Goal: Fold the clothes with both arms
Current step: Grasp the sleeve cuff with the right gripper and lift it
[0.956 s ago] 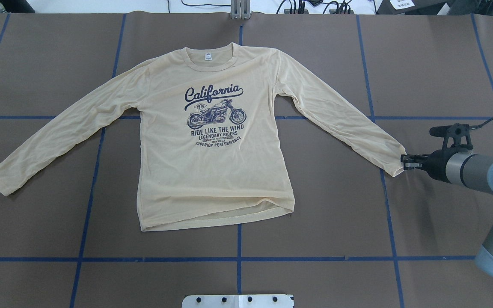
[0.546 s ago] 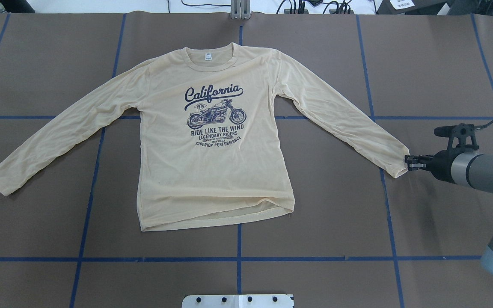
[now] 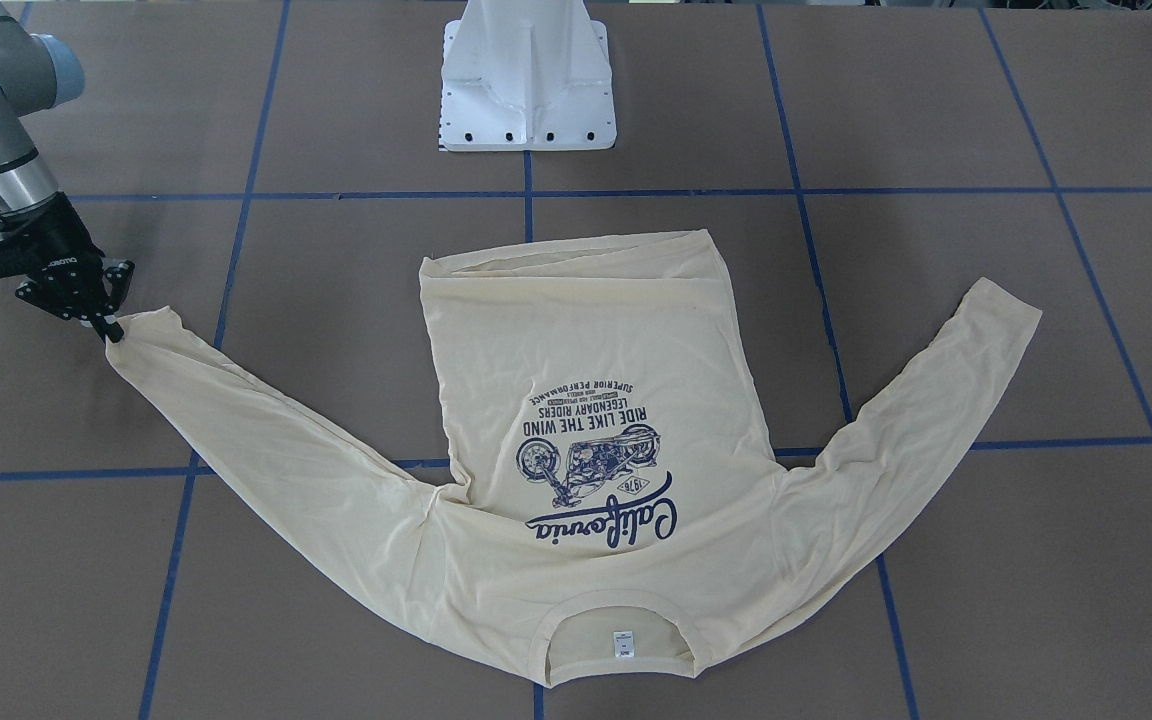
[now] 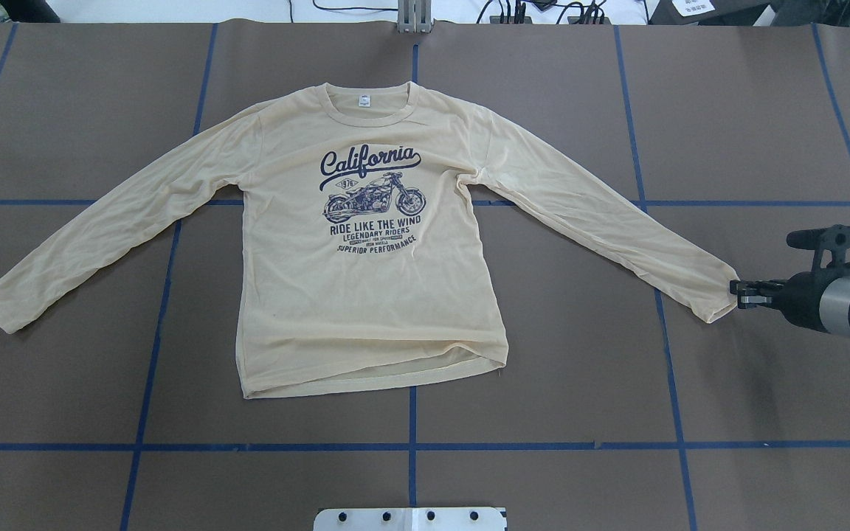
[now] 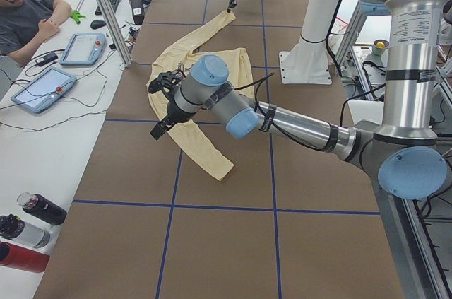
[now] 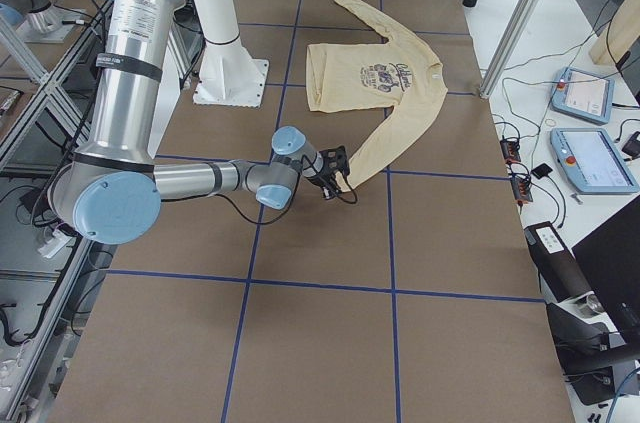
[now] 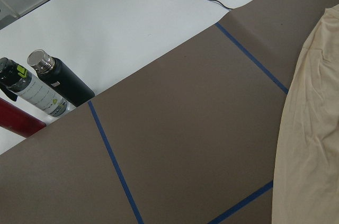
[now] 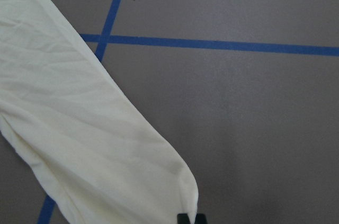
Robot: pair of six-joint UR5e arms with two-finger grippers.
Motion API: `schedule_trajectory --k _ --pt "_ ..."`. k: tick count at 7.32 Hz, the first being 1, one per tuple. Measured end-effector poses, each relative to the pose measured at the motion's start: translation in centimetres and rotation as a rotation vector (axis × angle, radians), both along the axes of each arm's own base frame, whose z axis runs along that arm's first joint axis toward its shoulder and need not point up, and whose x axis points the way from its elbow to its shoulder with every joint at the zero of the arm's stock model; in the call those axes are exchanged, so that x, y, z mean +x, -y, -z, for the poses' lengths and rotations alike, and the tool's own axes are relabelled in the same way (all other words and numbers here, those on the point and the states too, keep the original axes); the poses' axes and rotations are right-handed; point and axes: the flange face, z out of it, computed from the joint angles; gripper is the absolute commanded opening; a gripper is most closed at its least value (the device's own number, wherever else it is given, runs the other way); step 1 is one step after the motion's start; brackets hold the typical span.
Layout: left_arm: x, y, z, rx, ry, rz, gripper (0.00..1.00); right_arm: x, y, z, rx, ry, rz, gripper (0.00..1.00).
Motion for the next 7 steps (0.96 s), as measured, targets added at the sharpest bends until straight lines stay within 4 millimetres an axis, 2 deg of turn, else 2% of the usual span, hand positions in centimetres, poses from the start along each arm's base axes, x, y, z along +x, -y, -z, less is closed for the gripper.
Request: schedule_trajectory --k 2,4,5,6,7 --pt "0.0 0.0 -0.1 -0.001 0.000 0.000 1.00 1.8 -1.3 -1.8 0.027 0.001 0.018 0.00" --pt "0.0 0.0 -0.1 -0.001 -0.001 -0.001 1.00 2.5 -1.6 -2.7 0.034 0.002 0.026 0.00" --pt "0.0 0.0 -0.1 -0.001 -0.001 -0.001 1.00 2.5 -1.1 -2.2 0.034 0.012 0.024 0.00" --pt "0.0 0.0 0.0 -0.001 -0.001 -0.001 1.00 2.0 0.8 -0.5 0.033 0.036 0.017 0.00" --pt "0.0 0.0 0.0 -0.001 -0.001 -0.001 1.00 1.0 3.9 2.4 0.023 0.058 0.007 0.00"
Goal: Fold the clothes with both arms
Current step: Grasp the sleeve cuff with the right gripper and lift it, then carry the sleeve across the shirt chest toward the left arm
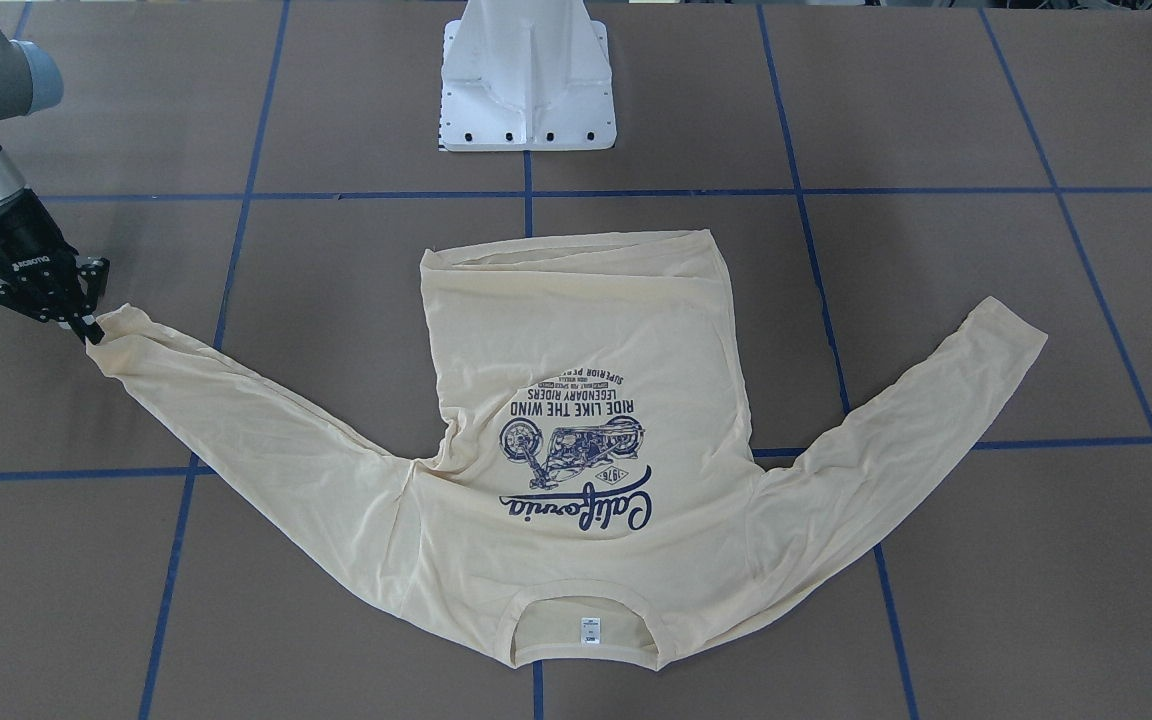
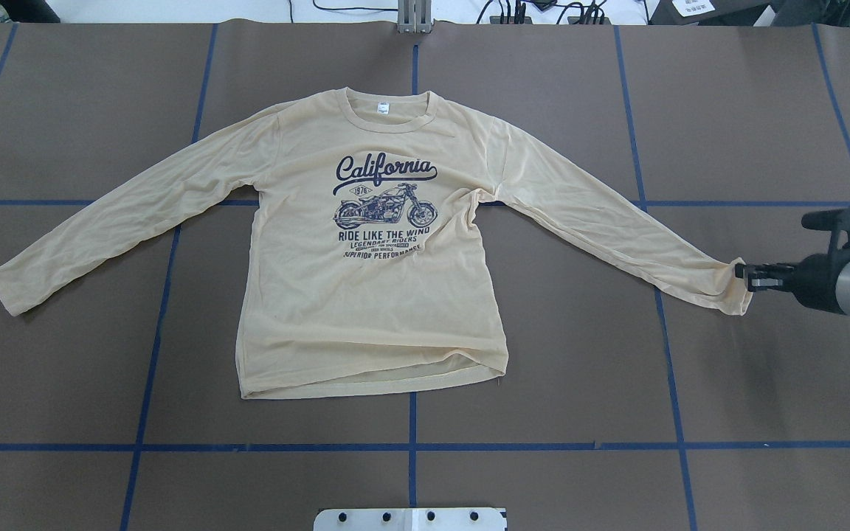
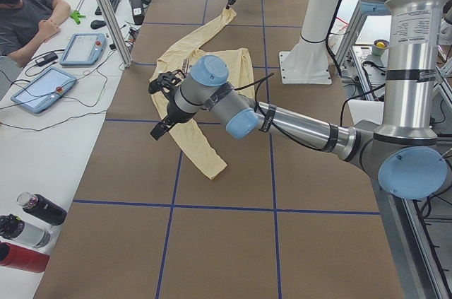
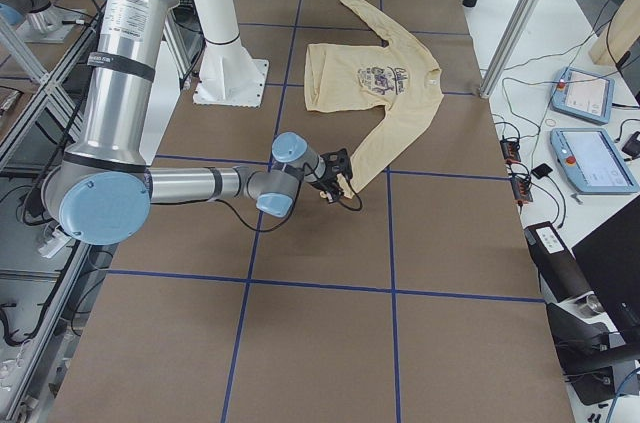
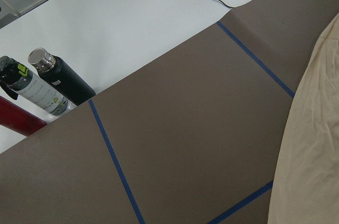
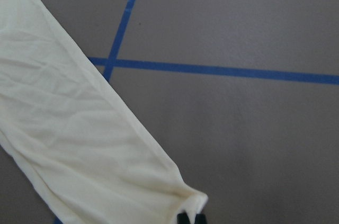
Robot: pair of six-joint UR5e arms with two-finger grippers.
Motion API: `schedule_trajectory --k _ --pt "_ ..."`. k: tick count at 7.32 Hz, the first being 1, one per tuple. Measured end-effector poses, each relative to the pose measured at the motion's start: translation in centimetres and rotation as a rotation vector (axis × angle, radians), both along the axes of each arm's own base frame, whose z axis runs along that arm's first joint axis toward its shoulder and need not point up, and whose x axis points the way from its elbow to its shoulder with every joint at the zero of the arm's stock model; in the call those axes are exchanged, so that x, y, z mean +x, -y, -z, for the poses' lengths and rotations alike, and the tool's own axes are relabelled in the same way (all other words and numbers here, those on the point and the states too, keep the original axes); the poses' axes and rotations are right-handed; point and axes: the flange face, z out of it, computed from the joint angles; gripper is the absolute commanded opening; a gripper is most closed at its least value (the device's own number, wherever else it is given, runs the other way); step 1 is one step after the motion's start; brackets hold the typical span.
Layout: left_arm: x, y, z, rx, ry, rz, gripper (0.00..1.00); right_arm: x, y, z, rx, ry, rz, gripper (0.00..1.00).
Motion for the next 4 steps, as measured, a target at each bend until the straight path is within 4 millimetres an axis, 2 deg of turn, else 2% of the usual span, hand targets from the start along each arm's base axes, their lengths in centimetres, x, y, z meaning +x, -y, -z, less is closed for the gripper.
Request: schedule_trajectory --k 1,2,4 --pt "0.0 0.0 0.0 0.000 0.000 0.000 1.00 -1.2 3.3 4.0 -0.014 0.010 -0.011 0.00" --pt "0.0 0.0 0.0 -0.001 0.000 -0.001 1.00 -2.6 6.1 8.8 -0.027 0.011 -0.023 0.00" --pt "0.1 0.0 -0.1 -0.003 -0.001 -0.001 1.00 -5.4 9.8 20.2 -0.069 0.014 -0.046 0.00"
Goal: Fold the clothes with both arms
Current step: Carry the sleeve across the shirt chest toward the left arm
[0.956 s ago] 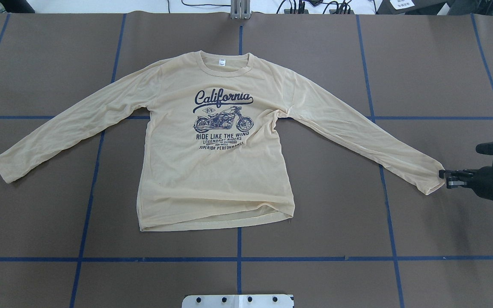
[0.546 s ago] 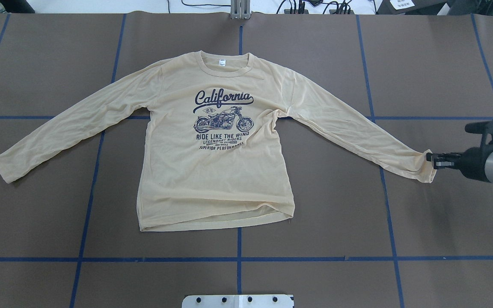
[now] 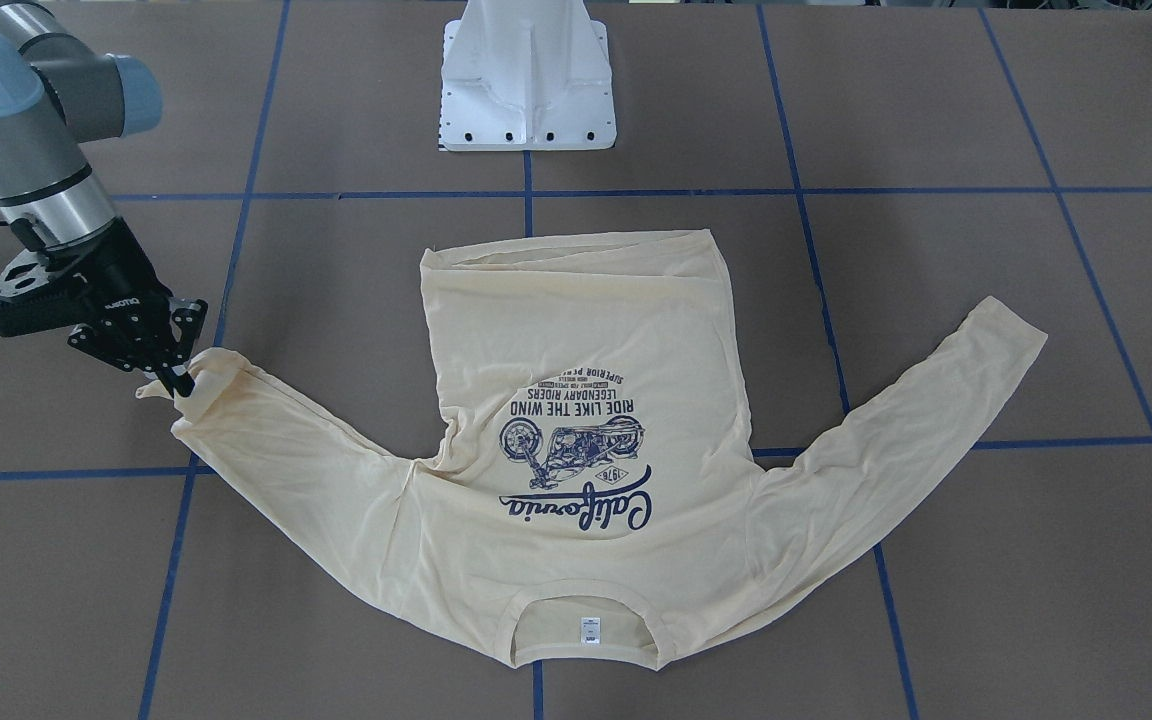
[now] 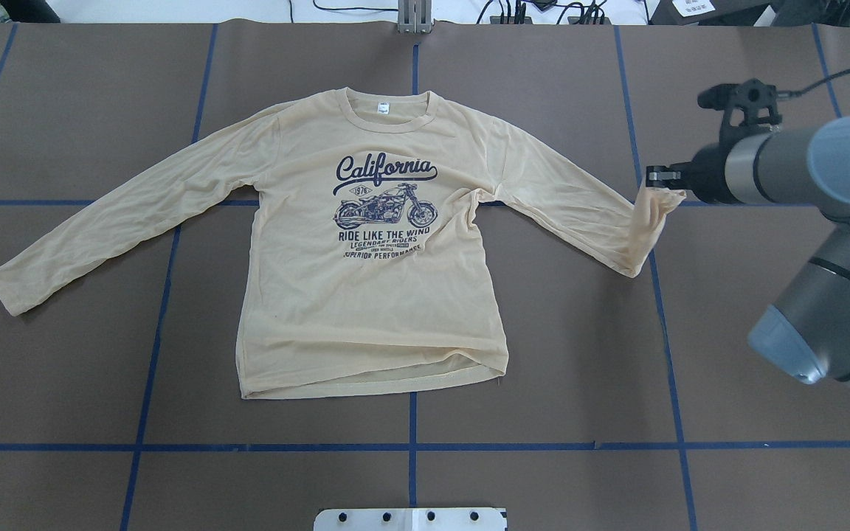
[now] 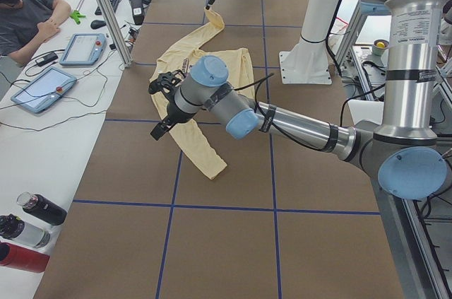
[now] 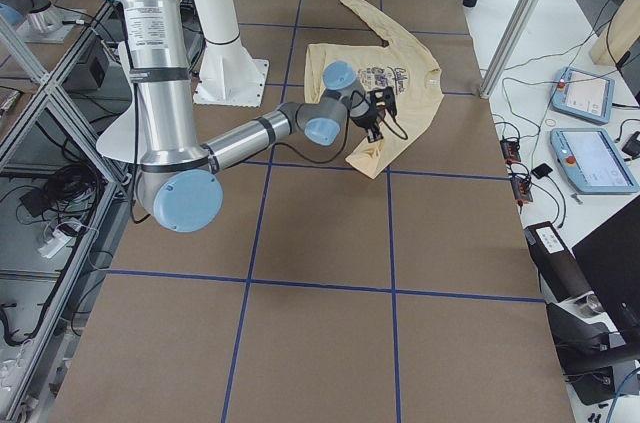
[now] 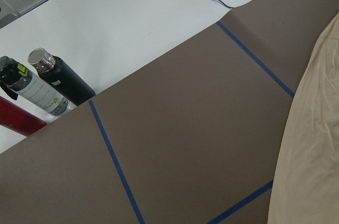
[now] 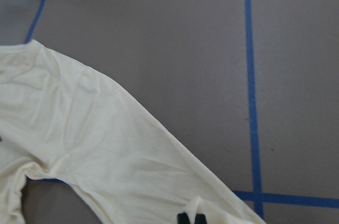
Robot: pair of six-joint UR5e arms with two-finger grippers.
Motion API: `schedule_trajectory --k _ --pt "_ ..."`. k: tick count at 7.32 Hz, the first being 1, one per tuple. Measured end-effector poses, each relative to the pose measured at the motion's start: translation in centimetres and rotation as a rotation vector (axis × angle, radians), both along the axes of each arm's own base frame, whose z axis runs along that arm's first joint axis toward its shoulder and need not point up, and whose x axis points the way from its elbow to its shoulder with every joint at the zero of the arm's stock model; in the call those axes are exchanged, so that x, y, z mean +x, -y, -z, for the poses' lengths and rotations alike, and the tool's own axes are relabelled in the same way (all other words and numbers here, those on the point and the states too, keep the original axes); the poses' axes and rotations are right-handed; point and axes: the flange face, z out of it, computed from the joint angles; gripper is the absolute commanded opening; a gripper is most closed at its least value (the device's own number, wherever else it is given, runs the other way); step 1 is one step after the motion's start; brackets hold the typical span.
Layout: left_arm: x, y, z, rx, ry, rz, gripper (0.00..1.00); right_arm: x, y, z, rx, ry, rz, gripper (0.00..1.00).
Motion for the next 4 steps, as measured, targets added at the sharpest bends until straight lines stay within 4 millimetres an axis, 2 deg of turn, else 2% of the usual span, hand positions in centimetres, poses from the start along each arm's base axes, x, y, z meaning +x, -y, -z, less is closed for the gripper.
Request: schedule_trajectory --k 2,4 --pt "0.1 0.0 -0.1 -0.002 0.000 -0.001 1.00 -3.7 1.7 10.9 -0.079 0.033 -0.054 0.00" --pt "0.1 0.0 -0.1 -0.003 0.000 -0.002 1.00 -9.3 4.0 18.6 -0.111 0.059 -0.123 0.00"
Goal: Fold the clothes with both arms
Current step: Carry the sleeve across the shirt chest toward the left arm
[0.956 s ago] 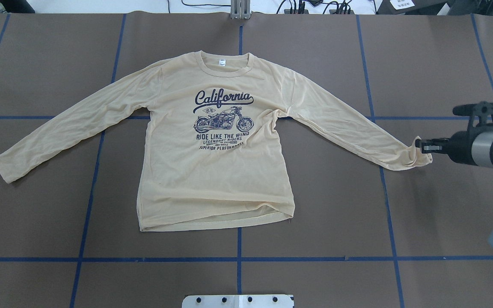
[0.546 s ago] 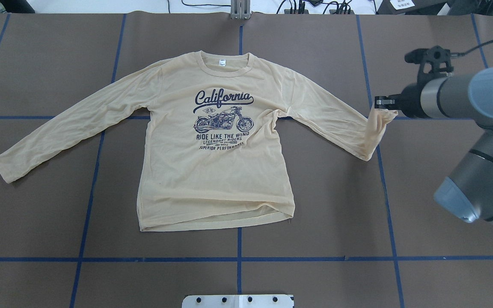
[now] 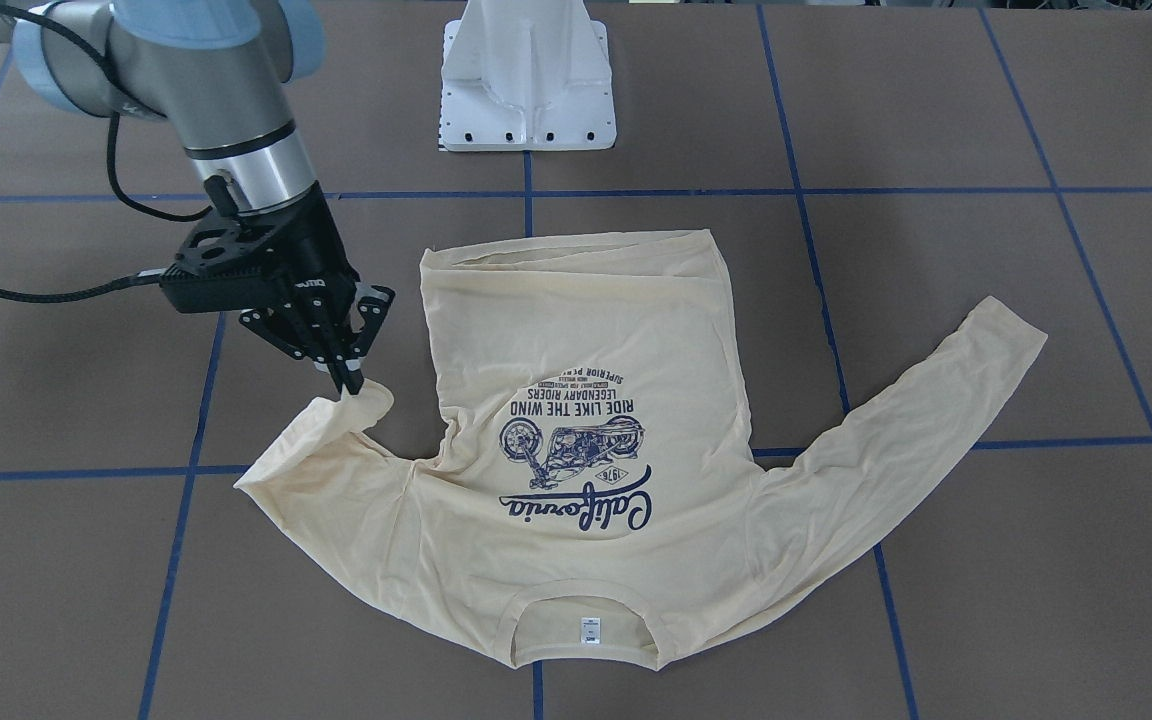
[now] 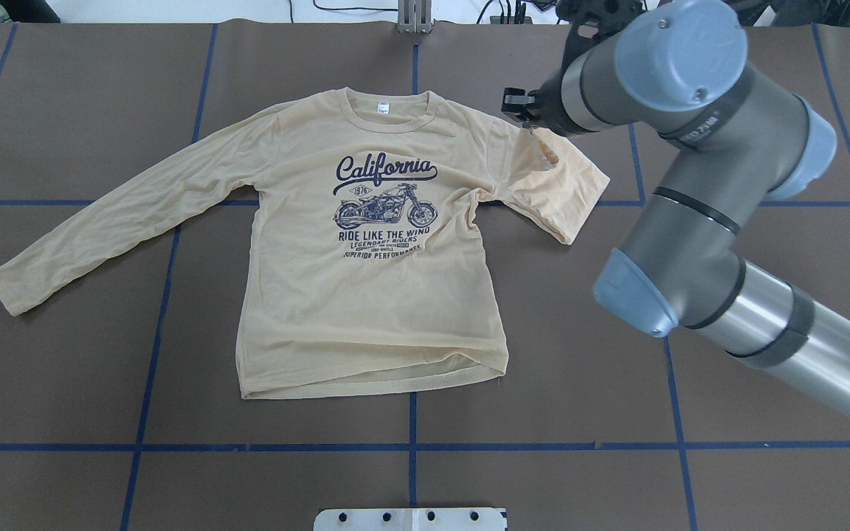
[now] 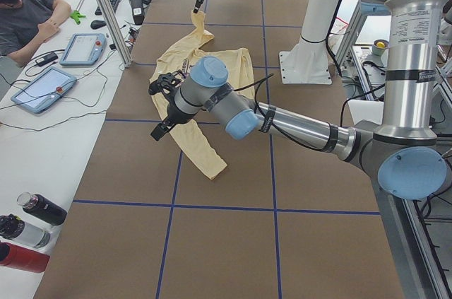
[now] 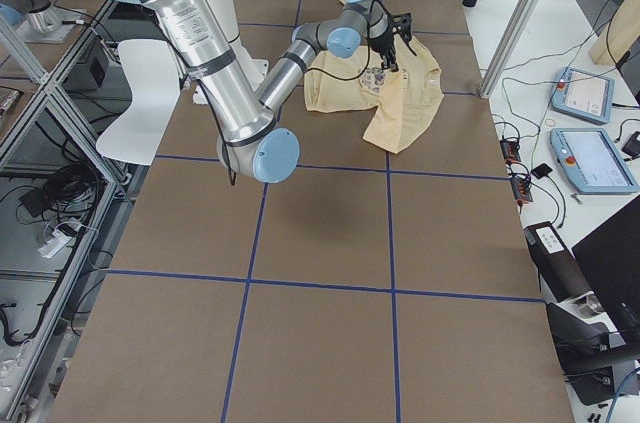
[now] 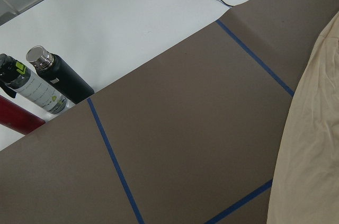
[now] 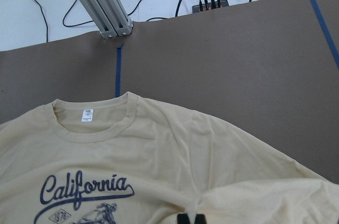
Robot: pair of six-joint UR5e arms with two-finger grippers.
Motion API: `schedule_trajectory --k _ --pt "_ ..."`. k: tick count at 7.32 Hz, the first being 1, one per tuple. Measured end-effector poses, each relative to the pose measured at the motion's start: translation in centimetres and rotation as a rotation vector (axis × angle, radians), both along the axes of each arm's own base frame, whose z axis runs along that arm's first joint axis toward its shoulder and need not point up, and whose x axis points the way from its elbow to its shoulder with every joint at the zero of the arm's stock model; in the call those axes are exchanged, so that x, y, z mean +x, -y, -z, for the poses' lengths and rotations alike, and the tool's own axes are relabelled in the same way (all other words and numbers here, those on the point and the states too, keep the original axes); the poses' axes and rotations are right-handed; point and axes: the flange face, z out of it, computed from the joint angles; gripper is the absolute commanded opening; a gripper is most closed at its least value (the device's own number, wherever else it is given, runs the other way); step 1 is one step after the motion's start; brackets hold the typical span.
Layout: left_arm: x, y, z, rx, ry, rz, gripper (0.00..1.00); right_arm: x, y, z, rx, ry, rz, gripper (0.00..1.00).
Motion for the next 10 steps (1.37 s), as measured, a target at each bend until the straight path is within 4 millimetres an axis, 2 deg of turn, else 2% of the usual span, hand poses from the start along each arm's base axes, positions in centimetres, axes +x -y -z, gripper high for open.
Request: schedule_trajectory --k 2,3,4,6,7,8,9,10 --pt "0.0 0.0 0.0 0.000 0.000 -0.001 1.00 -8.8 4.3 7.6 -0.028 0.001 -0.080 0.00" --pt "0.1 0.0 0.0 0.000 0.000 -0.001 1.00 -13.4 5.8 11.0 -0.039 0.003 -0.119 0.00" --pt "0.0 0.0 0.0 -0.001 0.000 0.000 1.00 -17.0 6.1 13.4 -0.041 0.008 -0.130 0.00" --pt "0.0 0.0 0.0 0.000 0.001 0.002 1.00 -22.5 4.5 17.7 -0.008 0.025 -0.125 0.00" --pt "0.0 0.0 0.0 0.000 0.001 0.003 1.00 -25.0 4.5 19.5 0.011 0.036 -0.128 0.00" --pt "0.0 0.0 0.0 0.000 0.001 0.004 1.00 -26.7 4.5 20.0 0.024 0.036 -0.135 0.00" --pt "0.0 0.0 0.0 -0.001 0.001 0.004 1.00 -28.2 4.0 20.6 0.034 0.031 -0.137 0.09" --pt "0.0 0.0 0.0 -0.001 0.002 0.004 1.00 -29.2 3.1 21.5 0.043 0.037 -0.135 0.40"
